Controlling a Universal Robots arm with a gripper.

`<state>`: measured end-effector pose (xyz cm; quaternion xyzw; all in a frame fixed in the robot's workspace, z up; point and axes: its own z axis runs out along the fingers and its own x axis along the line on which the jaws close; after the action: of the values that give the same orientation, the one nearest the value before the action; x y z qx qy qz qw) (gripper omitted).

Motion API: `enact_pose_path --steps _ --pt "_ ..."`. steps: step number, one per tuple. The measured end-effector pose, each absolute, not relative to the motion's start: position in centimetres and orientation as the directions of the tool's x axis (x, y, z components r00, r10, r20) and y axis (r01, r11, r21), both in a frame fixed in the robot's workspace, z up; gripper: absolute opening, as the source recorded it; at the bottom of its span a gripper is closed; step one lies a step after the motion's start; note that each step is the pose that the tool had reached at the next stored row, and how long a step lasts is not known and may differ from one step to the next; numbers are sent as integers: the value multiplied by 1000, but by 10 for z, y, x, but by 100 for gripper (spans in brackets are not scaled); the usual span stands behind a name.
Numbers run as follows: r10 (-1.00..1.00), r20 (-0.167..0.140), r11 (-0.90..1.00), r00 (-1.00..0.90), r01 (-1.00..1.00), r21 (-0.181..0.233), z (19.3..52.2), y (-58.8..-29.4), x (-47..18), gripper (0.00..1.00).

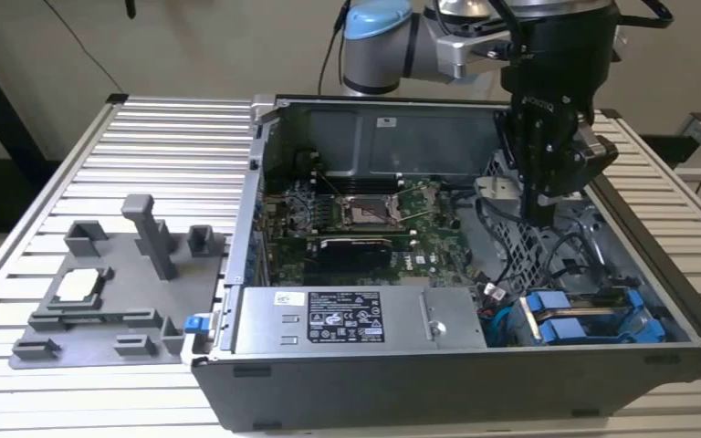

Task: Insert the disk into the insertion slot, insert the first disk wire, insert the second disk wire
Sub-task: 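Insert the second disk wire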

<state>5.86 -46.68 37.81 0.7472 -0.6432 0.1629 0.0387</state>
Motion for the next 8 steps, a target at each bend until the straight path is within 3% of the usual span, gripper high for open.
enact_pose_path --steps 1,8 --pt "-949 293 -170 120 -974 -152 378 -467 59 17" --pt "-948 293 -170 120 -974 -152 378 -467 59 16"
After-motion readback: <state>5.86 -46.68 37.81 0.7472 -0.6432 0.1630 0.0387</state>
